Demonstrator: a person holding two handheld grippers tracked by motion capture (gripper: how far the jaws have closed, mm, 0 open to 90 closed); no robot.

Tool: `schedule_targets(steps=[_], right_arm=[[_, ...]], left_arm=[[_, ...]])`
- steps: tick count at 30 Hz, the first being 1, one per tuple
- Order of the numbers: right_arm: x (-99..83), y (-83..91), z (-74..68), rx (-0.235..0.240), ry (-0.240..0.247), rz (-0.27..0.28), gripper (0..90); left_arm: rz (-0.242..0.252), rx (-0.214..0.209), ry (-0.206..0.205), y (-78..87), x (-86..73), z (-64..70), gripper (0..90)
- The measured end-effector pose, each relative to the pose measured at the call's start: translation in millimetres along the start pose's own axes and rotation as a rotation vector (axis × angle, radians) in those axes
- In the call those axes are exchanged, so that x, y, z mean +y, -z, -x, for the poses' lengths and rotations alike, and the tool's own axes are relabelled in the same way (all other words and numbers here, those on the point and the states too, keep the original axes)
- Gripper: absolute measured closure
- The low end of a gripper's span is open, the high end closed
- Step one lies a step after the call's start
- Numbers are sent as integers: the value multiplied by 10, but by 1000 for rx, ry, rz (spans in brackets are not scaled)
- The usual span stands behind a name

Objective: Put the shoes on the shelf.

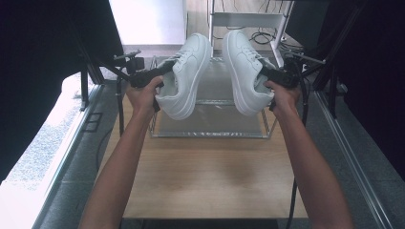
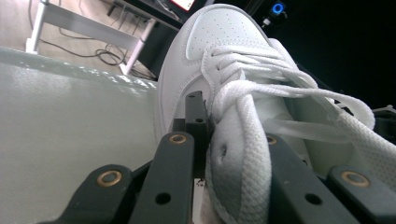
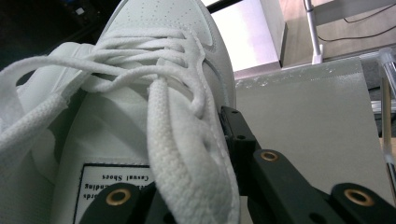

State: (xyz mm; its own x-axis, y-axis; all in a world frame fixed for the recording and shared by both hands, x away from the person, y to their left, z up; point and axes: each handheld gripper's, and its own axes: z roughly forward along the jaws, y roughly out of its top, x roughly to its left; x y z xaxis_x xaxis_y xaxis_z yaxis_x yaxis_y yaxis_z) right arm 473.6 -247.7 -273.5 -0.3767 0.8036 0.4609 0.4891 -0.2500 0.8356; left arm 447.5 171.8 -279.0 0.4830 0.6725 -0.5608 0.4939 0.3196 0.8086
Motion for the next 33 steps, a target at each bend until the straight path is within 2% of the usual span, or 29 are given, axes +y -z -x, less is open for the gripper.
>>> schedule_targets(steps=[4, 8, 9, 13, 14, 20, 21, 27, 28, 30, 31, 33], right_arm=[[19, -48, 4, -11, -9, -3, 855], [54, -93, -5, -20, -10, 8, 856], [71, -115, -17, -26, -12, 10, 856], [92, -157, -25, -55, -3, 1, 855], [99, -198, -30, -73, -2, 5, 856], [102, -306, -48, -86, -3, -8, 855], [98, -358, -61, -100, 2, -10, 855], [88, -480, -70, -119, -3, -13, 855], [88, -503, -75, -123, -3, -16, 855], [87, -556, -84, -136, 15, -29, 853], [76, -595, -92, -149, 28, -40, 852], [60, -641, -97, -164, 36, -47, 850]], left_arm=[[1, 15, 17, -71, 48, -10, 830], [-9, 8, 40, -155, 57, -14, 831], [-7, 31, 30, -206, 61, 4, 831], [-17, 60, 19, -294, 89, 28, 830], [-16, 64, 22, -312, 96, 36, 830], [-20, 89, -3, -418, 165, 94, 830], [-22, 102, -13, -443, 179, 92, 831], [-28, 141, -10, -521, 177, 31, 830], [-28, 148, -5, -538, 167, 11, 830], [-21, 157, 29, -581, 127, -44, 830], [-29, 177, 55, -632, 93, -89, 830], [-30, 184, 60, -658, 80, -103, 828]])
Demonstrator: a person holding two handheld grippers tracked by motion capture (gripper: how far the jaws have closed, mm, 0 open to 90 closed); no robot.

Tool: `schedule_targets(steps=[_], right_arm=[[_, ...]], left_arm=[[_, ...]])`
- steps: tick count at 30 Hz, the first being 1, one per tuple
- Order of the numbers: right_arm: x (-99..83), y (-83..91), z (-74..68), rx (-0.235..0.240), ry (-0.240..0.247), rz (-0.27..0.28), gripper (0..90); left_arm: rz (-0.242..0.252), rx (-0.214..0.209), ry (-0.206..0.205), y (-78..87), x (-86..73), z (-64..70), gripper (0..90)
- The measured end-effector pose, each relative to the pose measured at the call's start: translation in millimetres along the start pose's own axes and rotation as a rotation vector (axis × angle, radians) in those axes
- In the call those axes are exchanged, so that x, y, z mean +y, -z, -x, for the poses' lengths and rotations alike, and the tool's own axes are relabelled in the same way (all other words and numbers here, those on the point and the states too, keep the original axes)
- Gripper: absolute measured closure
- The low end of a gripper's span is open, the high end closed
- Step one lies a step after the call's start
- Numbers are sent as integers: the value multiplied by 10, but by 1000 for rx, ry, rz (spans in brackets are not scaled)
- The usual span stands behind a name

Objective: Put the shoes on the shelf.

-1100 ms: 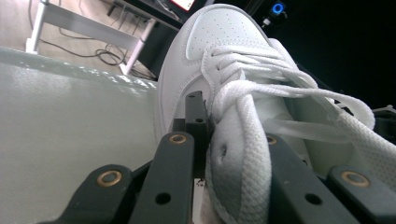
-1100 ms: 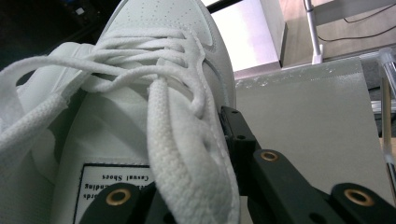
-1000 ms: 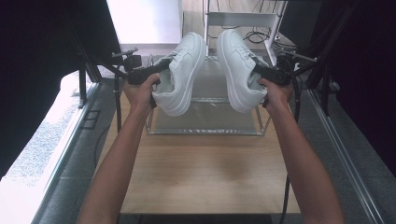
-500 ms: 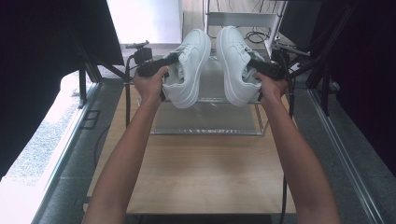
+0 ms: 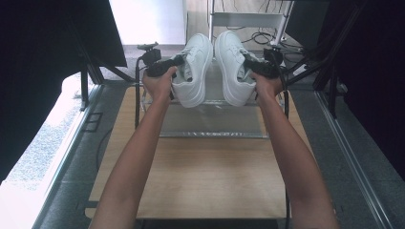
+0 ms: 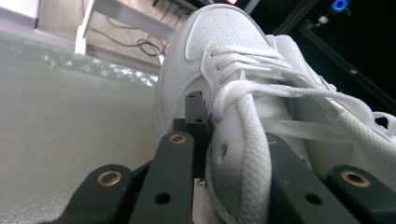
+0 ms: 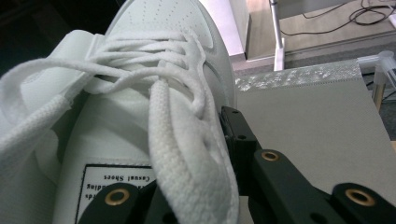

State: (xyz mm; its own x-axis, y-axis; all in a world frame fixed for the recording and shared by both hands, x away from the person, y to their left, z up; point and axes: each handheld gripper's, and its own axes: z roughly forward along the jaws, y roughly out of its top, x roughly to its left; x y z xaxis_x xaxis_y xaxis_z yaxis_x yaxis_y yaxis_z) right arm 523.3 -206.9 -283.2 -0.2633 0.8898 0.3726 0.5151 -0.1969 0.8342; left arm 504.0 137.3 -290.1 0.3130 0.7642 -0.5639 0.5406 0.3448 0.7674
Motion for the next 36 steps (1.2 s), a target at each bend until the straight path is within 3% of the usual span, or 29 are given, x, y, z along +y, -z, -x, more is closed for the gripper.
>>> schedule_targets(steps=[5, 6, 12, 15, 16, 17, 18, 19, 21, 24, 25, 26, 28, 31, 33, 36], right_arm=[[-24, -93, -37, -28, 22, -17, 837], [-9, -122, -57, -44, 23, -22, 832], [-6, -197, -118, -49, 47, -38, 772], [-23, -242, -211, -96, 79, -43, 723], [-21, -276, -231, -134, 90, -62, 683], [-21, -276, -231, -134, 90, -62, 683], [-11, -276, -198, -109, 79, -67, 595], [-11, -276, -198, -109, 79, -67, 595], [-1, -273, -180, -67, 93, -67, 486], [22, -180, -215, -106, 173, -24, 401], [40, -87, -221, -121, 203, 3, 400], [51, -37, -212, -104, 207, 17, 406], [57, 12, -203, -90, 205, 25, 417], [46, 152, -172, -24, 195, 23, 482], [6, 306, -162, -9, 230, 7, 534], [-19, 423, -142, 4, 247, 17, 562]], left_arm=[[-23, 32, 1, -137, -39, -44, 828], [-30, 34, 31, -171, -30, -77, 826], [-46, 63, 75, -258, -13, -77, 794], [-38, 73, 79, -304, -42, -67, 741], [-41, 49, 78, -329, -57, -66, 688], [-45, 24, 73, -355, -72, -42, 688], [-42, 41, 20, -390, -101, 37, 650], [-42, 41, 20, -390, -101, 37, 627], [-37, 38, -8, -406, -108, 84, 592], [-13, 6, -12, -340, -57, 103, 531], [23, 8, -46, -241, -11, 117, 500], [23, 8, -46, -241, -11, 117, 499], [16, 11, -93, -140, 23, 111, 499], [20, 2, -121, 29, 1, 102, 510], [7, -8, -153, 186, -77, 69, 563], [-5, -30, -145, 307, -142, 0, 607]])
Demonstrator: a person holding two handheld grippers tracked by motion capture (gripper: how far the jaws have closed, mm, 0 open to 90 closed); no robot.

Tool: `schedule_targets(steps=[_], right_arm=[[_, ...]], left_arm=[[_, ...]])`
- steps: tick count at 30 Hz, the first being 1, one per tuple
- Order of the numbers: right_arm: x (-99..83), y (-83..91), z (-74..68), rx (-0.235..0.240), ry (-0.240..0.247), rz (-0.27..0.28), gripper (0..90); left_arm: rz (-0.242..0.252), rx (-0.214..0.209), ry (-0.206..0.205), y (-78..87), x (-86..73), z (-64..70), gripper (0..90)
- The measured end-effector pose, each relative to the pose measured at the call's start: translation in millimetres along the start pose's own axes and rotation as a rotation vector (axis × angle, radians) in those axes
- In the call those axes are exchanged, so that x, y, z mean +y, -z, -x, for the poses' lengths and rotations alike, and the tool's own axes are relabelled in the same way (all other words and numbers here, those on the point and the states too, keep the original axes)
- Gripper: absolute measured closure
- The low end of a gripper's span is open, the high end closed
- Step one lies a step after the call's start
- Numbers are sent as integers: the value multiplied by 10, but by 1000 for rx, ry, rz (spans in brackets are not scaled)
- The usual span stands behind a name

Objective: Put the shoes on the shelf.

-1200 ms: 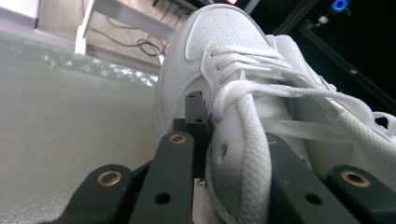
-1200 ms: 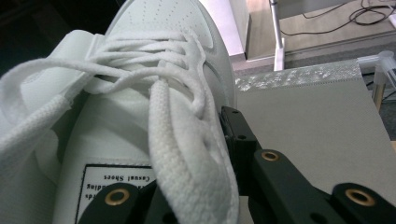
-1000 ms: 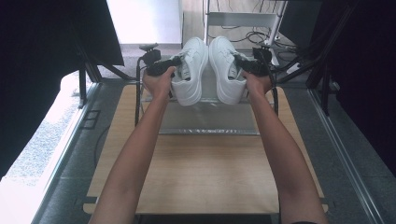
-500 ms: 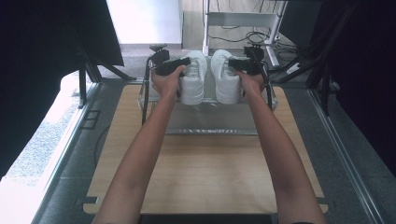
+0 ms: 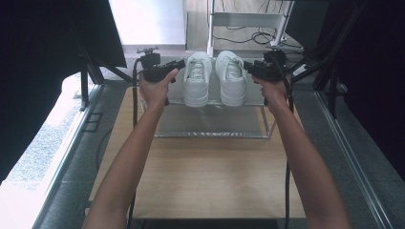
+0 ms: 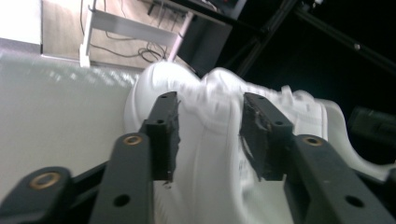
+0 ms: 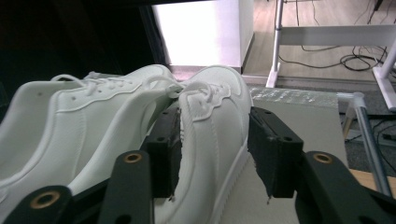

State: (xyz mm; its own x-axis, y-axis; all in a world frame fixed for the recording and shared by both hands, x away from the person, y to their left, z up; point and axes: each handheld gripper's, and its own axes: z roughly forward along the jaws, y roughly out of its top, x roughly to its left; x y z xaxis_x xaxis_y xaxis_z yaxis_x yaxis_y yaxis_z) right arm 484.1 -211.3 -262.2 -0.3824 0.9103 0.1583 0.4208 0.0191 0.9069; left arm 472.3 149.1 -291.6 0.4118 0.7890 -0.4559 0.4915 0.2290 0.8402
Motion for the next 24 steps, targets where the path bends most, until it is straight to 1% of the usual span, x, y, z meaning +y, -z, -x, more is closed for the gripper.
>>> schedule_targets(steps=[1, 2, 3, 4, 5, 6, 7, 10, 11, 12, 13, 14, 16, 18, 20, 21, 22, 23, 24], right_arm=[[-26, 120, 31, 17, 0, 13, 604], [-26, 120, 31, 17, 0, 13, 604], [-41, 177, 50, 24, 0, 17, 626], [-62, 227, 62, 22, 5, 14, 661], [-113, 307, 94, 26, 32, -13, 728], [-144, 337, 111, 29, 41, -20, 756], [-144, 337, 111, 29, 41, -20, 756], [-242, 381, 168, 37, 65, -56, 821], [-278, 375, 183, 43, 68, -66, 832], [-352, 337, 201, 51, 84, -95, 845], [-352, 337, 201, 51, 84, -95, 845], [-387, 307, 203, 55, 92, -108, 845], [-446, 241, 200, 62, 97, -124, 845], [-492, 168, 185, 74, 95, -138, 844], [-526, 96, 163, 76, 104, -150, 844], [-539, 63, 152, 78, 108, -156, 843], [-559, 4, 126, 77, 116, -162, 847], [-559, 4, 126, 77, 116, -162, 847], [-567, -20, 108, 65, 131, -164, 848]], left_arm=[[-8, -11, 4, 36, -23, -19, 673], [-27, -26, 2, 85, -53, -49, 673], [-38, -34, 14, 129, -88, -68, 700], [-48, -41, 22, 170, -123, -82, 742], [-58, -45, 22, 207, -156, -93, 794], [-80, -44, 7, 259, -224, -103, 815], [-80, -44, 7, 259, -224, -103, 834], [-117, -37, -29, 286, -337, -96, 857], [-130, -28, -50, 283, -373, -86, 860], [-139, -20, -69, 277, -406, -78, 866], [-145, -16, -76, 262, -437, -72, 866], [-154, -15, -80, 242, -464, -71, 871], [-172, -21, -80, 186, -513, -72, 878], [-178, -29, -78, 146, -541, -66, 881], [-184, -39, -73, 111, -564, -51, 881], [-184, -42, -74, 97, -574, -44, 880], [-175, -36, -73, 97, -580, -30, 888], [-175, -36, -73, 97, -580, -30, 887], [-174, -37, -71, 97, -582, -30, 887]])
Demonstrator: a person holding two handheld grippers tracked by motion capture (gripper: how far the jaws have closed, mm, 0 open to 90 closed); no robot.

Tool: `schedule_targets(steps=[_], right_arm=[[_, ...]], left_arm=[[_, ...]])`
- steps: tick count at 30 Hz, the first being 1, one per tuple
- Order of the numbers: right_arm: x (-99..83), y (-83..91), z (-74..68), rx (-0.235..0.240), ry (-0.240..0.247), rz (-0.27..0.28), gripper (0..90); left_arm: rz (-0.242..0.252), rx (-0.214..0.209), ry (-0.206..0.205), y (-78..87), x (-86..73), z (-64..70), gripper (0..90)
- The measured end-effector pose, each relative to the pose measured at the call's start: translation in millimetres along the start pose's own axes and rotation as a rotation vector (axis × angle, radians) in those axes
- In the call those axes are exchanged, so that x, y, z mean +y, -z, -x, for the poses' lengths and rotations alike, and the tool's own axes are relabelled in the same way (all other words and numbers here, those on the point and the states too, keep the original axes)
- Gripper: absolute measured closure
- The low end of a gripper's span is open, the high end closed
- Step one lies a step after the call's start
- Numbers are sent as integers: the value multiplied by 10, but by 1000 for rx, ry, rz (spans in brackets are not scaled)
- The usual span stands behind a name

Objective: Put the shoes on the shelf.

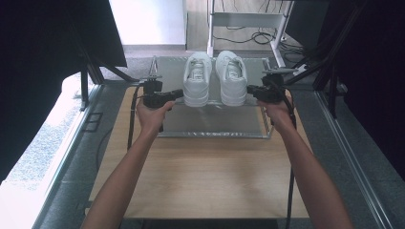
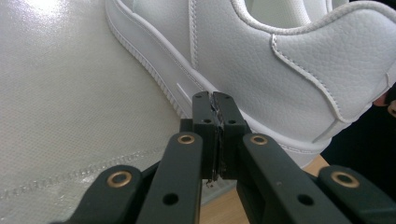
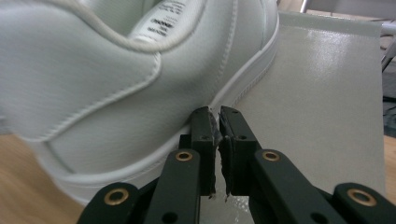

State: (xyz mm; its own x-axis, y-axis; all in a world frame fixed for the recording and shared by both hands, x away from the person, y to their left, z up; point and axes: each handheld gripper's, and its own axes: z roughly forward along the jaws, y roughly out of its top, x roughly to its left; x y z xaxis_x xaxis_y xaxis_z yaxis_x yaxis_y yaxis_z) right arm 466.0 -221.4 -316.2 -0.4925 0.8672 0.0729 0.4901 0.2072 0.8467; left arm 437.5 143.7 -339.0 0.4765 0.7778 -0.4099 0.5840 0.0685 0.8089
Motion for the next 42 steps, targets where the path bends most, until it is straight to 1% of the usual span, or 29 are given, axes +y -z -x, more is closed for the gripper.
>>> schedule_targets(steps=[2, 5, 7, 8, 10, 13, 14, 15, 17, 19, 21, 23, 24, 26, 27, 28, 29, 30, 31, 35, 37, 38, 39, 41, 42], right_arm=[[0, -36, -31, -21, 25, -11, 874], [17, -36, -53, -27, 44, -20, 900], [22, -40, -73, -37, 45, -20, 900], [30, -43, -88, -32, 36, -18, 900], [32, -49, -102, -24, 31, -18, 900], [47, -64, -177, -36, 64, -27, 900], [54, -67, -192, -30, 66, -30, 900], [59, -72, -202, -22, 59, -35, 900], [60, -77, -212, -32, 72, -35, 900], [57, -78, -198, -23, 60, -34, 900], [55, -79, -184, -11, 61, -33, 900], [54, -77, -179, -8, 73, -32, 900], [53, -75, -180, -11, 81, -30, 883], [42, -64, -168, -20, 91, -23, 826], [34, -53, -151, -12, 85, -18, 805], [21, -32, -119, 9, 71, -16, 759], [21, -32, -119, 9, 71, -16, 759], [3, 6, -100, 23, 63, -8, 730], [3, 6, -100, 23, 63, -8, 730], [-37, 142, -109, 41, 54, 46, 637], [-75, 214, -113, 49, 48, 69, 603], [-116, 266, -110, 60, 30, 92, 588], [-116, 266, -110, 60, 30, 92, 588], [-174, 329, -114, 81, 14, 111, 577], [-198, 351, -120, 89, 11, 120, 573]], left_arm=[[0, -2, 1, 7, -6, 0, 884], [3, 9, -4, 2, -6, 22, 887], [2, -2, 14, -26, 5, 34, 890], [1, -10, 23, -62, 10, 58, 887], [3, -8, 21, -87, 12, 79, 887], [3, -12, 25, -162, 26, 133, 887], [3, -9, 27, -194, 32, 145, 889], [4, 6, 23, -209, 36, 151, 895], [10, 6, 37, -226, 45, 133, 896], [1, -10, 44, -224, 50, 104, 895], [2, -14, 44, -223, 48, 95, 889], [3, -11, 38, -219, 44, 93, 878], [4, -10, 37, -216, 41, 90, 870], [16, -22, 35, -207, 28, 79, 857], [21, -23, 32, -197, 25, 78, 852], [39, -28, 24, -168, 22, 79, 839], [39, -28, 24, -168, 22, 79, 827], [44, -29, 17, -155, 25, 81, 812], [47, -32, 5, -144, 29, 81, 812], [51, -46, -50, -83, 40, 91, 731], [56, -58, -52, -30, 34, 90, 700], [60, -74, -51, 26, 19, 89, 671], [60, -74, -51, 26, 19, 89, 661], [68, -77, -63, 110, -19, 90, 653], [66, -90, -63, 166, -52, 86, 643]])
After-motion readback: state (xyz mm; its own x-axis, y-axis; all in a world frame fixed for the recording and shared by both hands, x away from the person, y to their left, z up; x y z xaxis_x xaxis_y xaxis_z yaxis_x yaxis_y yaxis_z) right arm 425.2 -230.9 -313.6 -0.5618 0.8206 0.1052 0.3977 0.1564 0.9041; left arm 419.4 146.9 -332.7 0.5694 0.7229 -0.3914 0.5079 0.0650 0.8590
